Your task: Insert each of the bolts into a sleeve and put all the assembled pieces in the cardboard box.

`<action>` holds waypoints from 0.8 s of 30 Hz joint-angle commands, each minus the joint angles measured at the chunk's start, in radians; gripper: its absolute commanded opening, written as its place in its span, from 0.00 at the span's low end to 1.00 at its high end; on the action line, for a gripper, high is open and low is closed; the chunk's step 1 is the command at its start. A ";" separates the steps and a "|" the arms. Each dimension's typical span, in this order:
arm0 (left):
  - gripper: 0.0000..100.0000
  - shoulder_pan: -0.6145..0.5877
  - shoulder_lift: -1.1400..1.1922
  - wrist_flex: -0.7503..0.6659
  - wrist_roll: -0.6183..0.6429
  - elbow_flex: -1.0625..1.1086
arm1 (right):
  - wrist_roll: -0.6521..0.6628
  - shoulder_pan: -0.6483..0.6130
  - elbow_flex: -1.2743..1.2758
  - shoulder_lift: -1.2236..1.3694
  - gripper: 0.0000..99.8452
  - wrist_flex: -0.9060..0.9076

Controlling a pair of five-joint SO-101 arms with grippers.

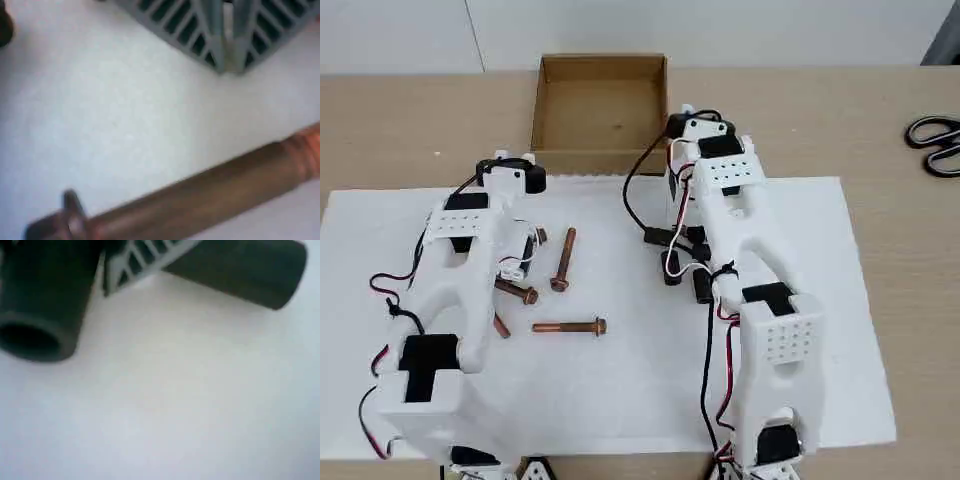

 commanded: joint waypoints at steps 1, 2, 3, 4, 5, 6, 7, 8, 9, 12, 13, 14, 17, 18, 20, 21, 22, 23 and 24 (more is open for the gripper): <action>0.01 0.003 0.029 -0.052 0.005 -0.018 | 0.009 0.005 -0.032 0.013 0.12 -0.012; 0.01 0.003 0.029 -0.052 0.005 -0.018 | 0.009 0.005 -0.032 0.018 0.10 -0.012; 0.01 0.003 0.029 -0.052 0.005 -0.018 | 0.009 0.005 -0.032 0.022 0.07 -0.012; 0.01 0.003 0.029 -0.052 0.005 -0.018 | 0.011 0.005 -0.032 0.025 0.05 -0.012; 0.01 0.003 0.029 -0.052 0.006 -0.018 | 0.012 0.005 -0.032 0.028 0.03 -0.010; 0.01 0.003 0.029 -0.052 0.018 -0.018 | 0.026 0.005 -0.032 0.030 0.01 -0.007; 0.01 0.003 0.031 -0.052 0.032 -0.018 | 0.043 0.005 -0.032 0.028 0.00 -0.005; 0.01 0.002 0.031 -0.054 0.044 -0.018 | 0.046 0.007 -0.032 0.024 0.00 -0.004; 0.01 0.002 0.031 -0.058 0.054 -0.018 | 0.046 0.012 -0.035 0.018 0.00 -0.004; 0.01 -0.003 0.031 -0.068 0.061 -0.018 | 0.051 0.022 -0.104 -0.036 0.00 0.042; 0.01 -0.003 0.031 -0.068 0.061 -0.018 | 0.054 0.022 -0.143 -0.056 0.00 0.065; 0.01 -0.003 0.031 -0.069 0.061 -0.018 | 0.068 0.022 -0.180 -0.079 0.00 0.088; 0.01 0.003 0.031 -0.074 0.060 -0.022 | 0.150 0.021 -0.267 -0.128 0.00 0.173; 0.01 0.005 0.028 -0.078 0.057 -0.025 | 0.173 0.021 -0.290 -0.139 0.00 0.200; 0.01 0.014 0.021 -0.086 0.055 -0.042 | 0.222 0.030 -0.310 -0.165 0.00 0.236; 0.01 0.014 0.020 -0.087 0.055 -0.058 | 0.239 0.047 -0.310 -0.174 0.00 0.239; 0.01 0.012 0.020 -0.078 0.058 -0.085 | 0.249 0.064 -0.310 -0.185 0.00 0.242; 0.01 0.012 0.020 -0.051 0.057 -0.117 | 0.247 0.084 -0.310 -0.199 0.00 0.243; 0.01 0.012 0.020 -0.005 0.054 -0.162 | 0.247 0.110 -0.310 -0.211 0.00 0.245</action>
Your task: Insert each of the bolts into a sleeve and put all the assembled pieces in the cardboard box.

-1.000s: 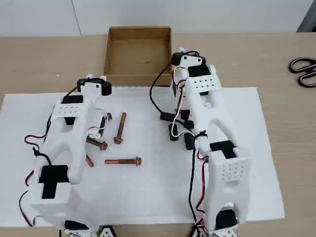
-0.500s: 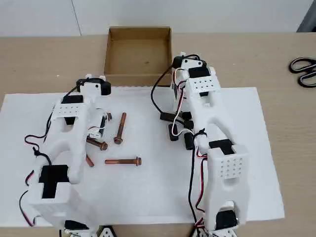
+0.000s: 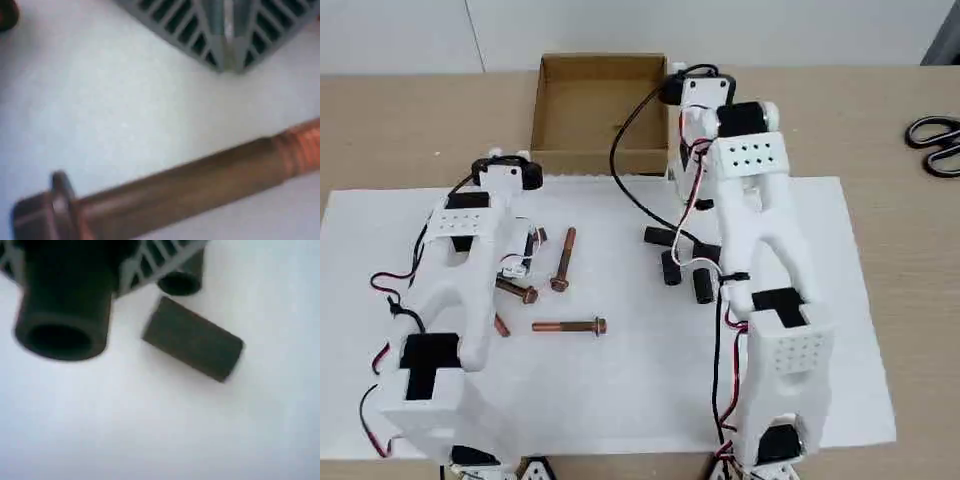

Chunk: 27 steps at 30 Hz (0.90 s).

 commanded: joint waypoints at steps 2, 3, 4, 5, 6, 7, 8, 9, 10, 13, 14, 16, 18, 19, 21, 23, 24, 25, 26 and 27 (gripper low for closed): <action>0.01 0.006 0.002 0.118 -0.032 -0.231 | 0.023 0.116 -0.049 -0.110 0.00 0.013; 0.01 0.008 0.002 0.164 -0.066 -0.288 | 0.023 0.142 -0.049 -0.111 0.00 0.013; 0.01 0.014 0.003 0.204 -0.094 -0.349 | 0.023 0.170 -0.049 -0.113 0.00 0.015; 0.01 0.015 0.006 0.238 -0.118 -0.415 | 0.023 0.196 -0.048 -0.116 0.00 0.015; 0.01 0.018 0.012 0.272 -0.138 -0.481 | 0.023 0.222 -0.048 -0.117 0.00 0.016; 0.01 0.020 0.014 0.305 -0.167 -0.544 | 0.023 0.248 -0.048 -0.117 0.00 0.016; 0.01 0.023 0.014 0.334 -0.210 -0.596 | 0.023 0.271 -0.048 -0.117 0.00 0.016; 0.01 0.028 0.014 0.361 -0.256 -0.638 | 0.023 0.294 -0.048 -0.117 0.00 0.016; 0.01 0.035 0.014 0.387 -0.302 -0.667 | 0.023 0.312 -0.048 -0.117 0.00 0.016; 0.04 0.049 0.014 0.451 -0.410 -0.693 | 0.023 0.355 -0.048 -0.117 0.00 0.021; 0.06 0.048 0.015 0.462 -0.434 -0.691 | 0.023 0.366 -0.048 -0.117 0.00 0.022; 0.08 0.037 0.041 0.463 -0.482 -0.693 | 0.021 0.383 -0.028 -0.117 0.00 0.022; 0.09 0.017 0.081 0.460 -0.554 -0.697 | 0.021 0.389 0.006 -0.119 0.00 0.022; 0.09 0.008 0.104 0.460 -0.598 -0.697 | 0.021 0.392 0.029 -0.119 0.00 0.022; 0.09 -0.005 0.150 0.465 -0.684 -0.697 | 0.021 0.397 0.068 -0.119 0.00 0.022; 0.09 -0.017 0.184 0.466 -0.766 -0.697 | 0.021 0.404 0.104 -0.120 0.00 0.022; 0.09 -0.020 0.198 0.466 -0.796 -0.697 | 0.021 0.409 0.120 -0.120 0.00 0.022; 0.09 -0.023 0.209 0.465 -0.824 -0.697 | 0.023 0.414 0.137 -0.120 0.00 0.022; 0.09 -0.025 0.219 0.462 -0.852 -0.697 | 0.023 0.418 0.149 -0.120 0.00 0.021; 0.09 -0.025 0.229 0.462 -0.881 -0.697 | 0.021 0.420 0.160 -0.120 0.00 0.021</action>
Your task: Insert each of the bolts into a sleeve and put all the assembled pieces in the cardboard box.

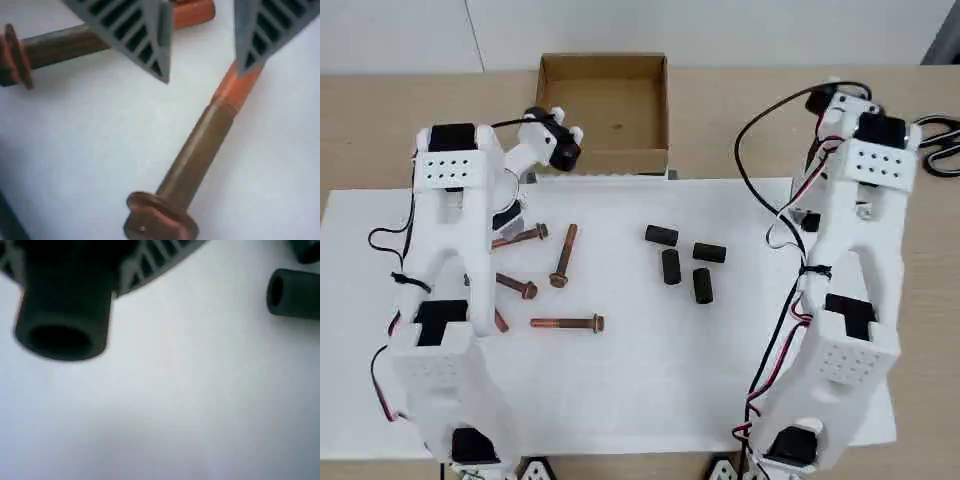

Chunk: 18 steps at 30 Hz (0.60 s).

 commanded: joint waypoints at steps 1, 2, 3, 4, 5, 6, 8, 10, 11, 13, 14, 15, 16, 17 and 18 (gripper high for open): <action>0.09 -0.006 0.009 0.009 -0.100 -0.036 | 0.008 0.019 0.021 -0.076 0.00 0.010; 0.09 -0.006 0.015 0.009 -0.121 -0.036 | 0.008 0.019 0.032 -0.076 0.00 0.010; 0.09 -0.006 0.020 0.009 -0.138 -0.036 | 0.008 0.018 0.037 -0.076 0.00 0.008; 0.09 -0.006 0.025 0.008 -0.152 -0.038 | 0.008 0.016 0.038 -0.076 0.00 0.008; 0.09 -0.006 0.029 0.008 -0.163 -0.044 | 0.008 0.015 0.038 -0.076 0.00 0.008; 0.09 -0.005 0.038 0.008 -0.169 -0.053 | 0.008 0.015 0.038 -0.076 0.00 0.008; 0.09 -0.003 0.072 0.008 -0.178 -0.088 | 0.009 0.013 0.038 -0.076 0.00 0.007; 0.09 -0.003 0.118 0.008 -0.178 -0.145 | 0.009 0.012 0.038 -0.076 0.00 0.005; 0.09 -0.003 0.146 0.008 -0.178 -0.177 | 0.009 0.012 0.038 -0.076 0.00 0.005; 0.09 -0.003 0.199 0.017 -0.178 -0.254 | 0.009 0.012 0.038 -0.076 0.00 0.005; 0.09 -0.003 0.222 0.029 -0.178 -0.291 | 0.009 0.012 0.038 -0.076 0.00 0.005; 0.09 -0.002 0.244 0.049 -0.178 -0.326 | 0.009 0.012 0.038 -0.076 0.00 0.005; 0.09 0.003 0.265 0.074 -0.178 -0.361 | 0.009 0.012 0.038 -0.076 0.00 0.005; 0.09 0.012 0.284 0.097 -0.178 -0.389 | 0.009 0.012 0.038 -0.076 0.00 0.005; 0.09 0.020 0.295 0.101 -0.176 -0.404 | 0.009 0.012 0.038 -0.076 0.00 0.005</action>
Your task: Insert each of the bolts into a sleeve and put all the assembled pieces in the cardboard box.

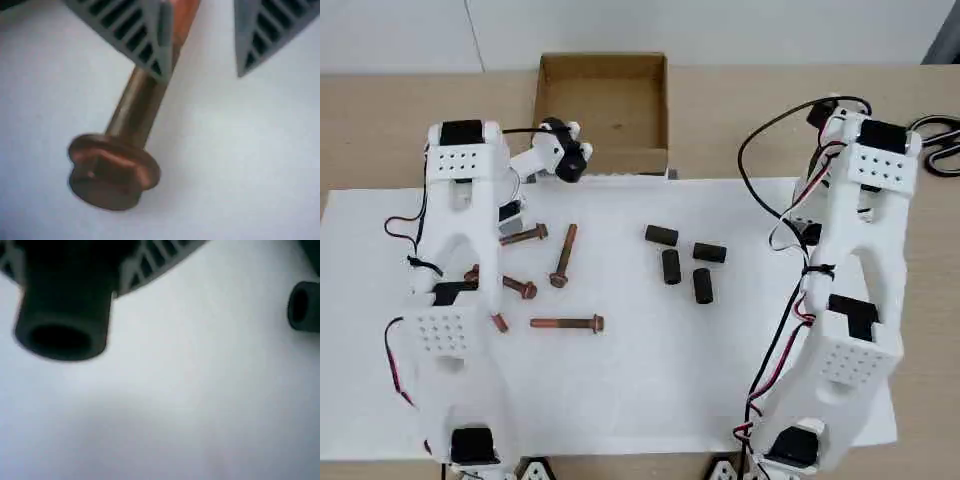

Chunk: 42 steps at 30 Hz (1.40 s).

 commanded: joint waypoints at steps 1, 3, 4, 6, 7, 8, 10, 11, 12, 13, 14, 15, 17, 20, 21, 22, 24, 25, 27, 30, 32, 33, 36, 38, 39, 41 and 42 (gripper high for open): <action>0.09 0.021 0.017 0.046 -0.005 -0.099 | 0.009 0.002 -0.006 -0.076 0.00 0.005; 0.09 0.021 0.011 0.046 -0.005 -0.104 | 0.009 0.002 -0.006 -0.076 0.00 0.004; 0.09 0.021 0.002 0.046 -0.005 -0.097 | 0.009 0.002 -0.006 -0.076 0.00 0.004; 0.09 0.023 -0.020 0.046 -0.003 -0.094 | 0.009 0.002 -0.006 -0.076 0.00 0.004; 0.09 0.025 -0.034 0.046 -0.003 -0.088 | 0.009 0.002 -0.006 -0.076 0.00 0.004; 0.09 0.026 -0.049 0.046 -0.003 -0.082 | 0.009 0.002 -0.006 -0.076 0.00 0.004; 0.09 0.029 -0.086 0.046 -0.003 -0.051 | 0.009 0.002 -0.006 -0.076 0.00 0.004; 0.09 0.035 -0.106 0.046 -0.003 -0.028 | 0.009 0.002 -0.006 -0.076 0.00 0.004; 0.09 0.040 -0.126 0.046 -0.003 -0.001 | 0.009 0.002 -0.006 -0.076 0.00 0.004; 0.09 0.046 -0.147 0.046 -0.003 0.030 | 0.009 0.002 -0.006 -0.076 0.00 0.004; 0.09 0.049 -0.169 0.046 -0.005 0.059 | 0.009 0.002 -0.006 -0.076 0.00 0.004; 0.09 0.051 -0.193 0.046 -0.005 0.084 | 0.009 0.002 -0.006 -0.076 0.00 0.004; 0.09 0.054 -0.222 0.044 -0.008 0.113 | 0.009 0.002 -0.006 -0.076 0.00 0.002; 0.09 0.054 -0.210 0.028 -0.008 0.125 | 0.009 0.002 -0.006 -0.076 0.00 0.002; 0.09 0.054 -0.195 0.018 -0.008 0.125 | 0.009 0.002 -0.006 -0.076 0.00 0.002; 0.09 0.054 -0.178 0.008 -0.008 0.124 | 0.009 0.002 -0.006 -0.076 0.00 0.002; 0.09 0.054 -0.146 -0.009 -0.008 0.124 | 0.009 0.002 -0.006 -0.076 0.00 0.004; 0.09 0.054 -0.133 -0.011 -0.008 0.124 | 0.009 0.002 -0.006 -0.076 0.00 0.004; 0.09 0.055 -0.114 -0.011 -0.008 0.124 | 0.009 0.002 -0.006 -0.076 0.00 0.005; 0.09 0.061 -0.095 -0.011 -0.008 0.124 | 0.009 0.002 -0.006 -0.076 0.00 0.005; 0.09 0.064 -0.094 -0.012 -0.008 0.124 | 0.009 0.002 -0.006 -0.076 0.00 0.005; 0.09 0.064 -0.094 -0.014 -0.008 0.124 | 0.009 0.002 -0.006 -0.076 0.00 0.005; 0.09 0.064 -0.094 -0.055 -0.008 0.128 | 0.009 0.002 -0.006 -0.076 0.00 0.005; 0.09 0.064 -0.087 -0.075 -0.008 0.128 | 0.009 0.002 -0.006 -0.076 0.00 0.005; 0.09 0.066 -0.077 -0.078 -0.008 0.125 | 0.009 0.002 -0.006 -0.076 0.00 0.005; 0.09 0.074 -0.049 -0.083 -0.008 0.122 | 0.009 0.002 -0.006 -0.076 0.00 0.005; 0.09 0.077 -0.037 -0.083 -0.008 0.122 | 0.009 0.002 -0.006 -0.076 0.00 0.005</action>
